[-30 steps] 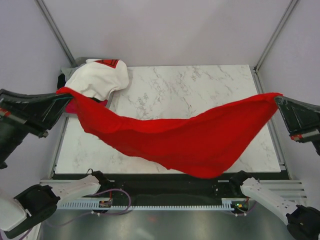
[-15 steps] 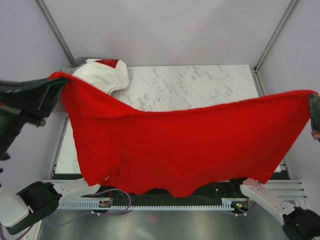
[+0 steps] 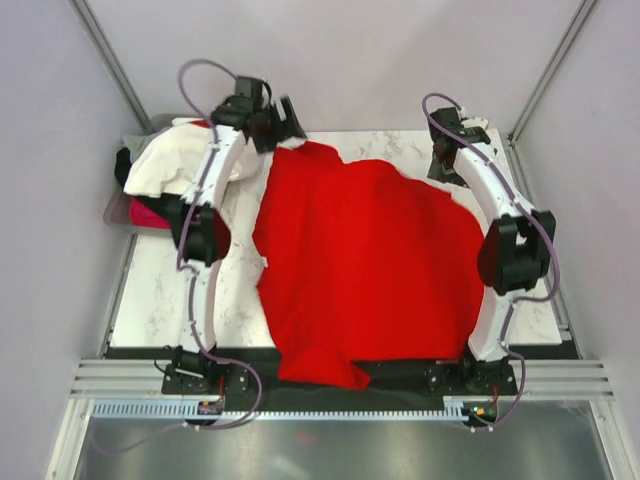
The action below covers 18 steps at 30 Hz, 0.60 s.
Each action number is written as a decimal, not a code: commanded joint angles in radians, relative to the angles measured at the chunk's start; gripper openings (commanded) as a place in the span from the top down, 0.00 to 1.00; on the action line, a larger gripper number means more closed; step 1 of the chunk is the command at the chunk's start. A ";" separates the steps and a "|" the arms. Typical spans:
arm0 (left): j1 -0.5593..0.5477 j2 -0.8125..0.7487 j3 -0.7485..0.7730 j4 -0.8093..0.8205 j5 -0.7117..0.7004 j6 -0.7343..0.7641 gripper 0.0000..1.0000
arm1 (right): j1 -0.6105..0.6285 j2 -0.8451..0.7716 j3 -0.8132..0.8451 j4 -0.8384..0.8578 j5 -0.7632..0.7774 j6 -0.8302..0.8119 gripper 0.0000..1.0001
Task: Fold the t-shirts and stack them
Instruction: Flatten the tshirt out
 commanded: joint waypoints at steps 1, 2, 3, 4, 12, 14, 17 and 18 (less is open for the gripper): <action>-0.038 -0.020 -0.005 -0.268 0.022 -0.003 0.01 | 0.008 -0.135 -0.045 -0.078 -0.035 0.019 0.02; -0.055 -0.071 -0.186 -0.196 -0.025 0.012 0.00 | 0.010 -0.247 -0.196 0.027 -0.048 0.011 0.02; -0.064 -0.124 -0.293 -0.144 -0.051 0.025 0.00 | 0.011 -0.298 -0.256 0.060 -0.069 0.010 0.02; -0.067 -0.252 -0.396 -0.084 -0.047 0.020 0.00 | 0.011 -0.339 -0.300 0.080 -0.081 0.011 0.02; -0.125 -0.645 -0.921 0.036 -0.211 0.020 0.00 | 0.013 -0.599 -0.641 0.198 -0.247 -0.007 0.02; -0.180 -0.720 -1.039 0.050 -0.261 0.005 0.00 | 0.013 -0.628 -0.710 0.242 -0.316 -0.015 0.02; -0.262 -0.777 -1.198 0.091 -0.305 -0.029 0.00 | 0.013 -0.630 -0.777 0.296 -0.421 -0.024 0.02; -0.280 -0.803 -1.240 0.120 -0.299 -0.056 0.00 | 0.011 -0.625 -0.793 0.316 -0.455 -0.029 0.02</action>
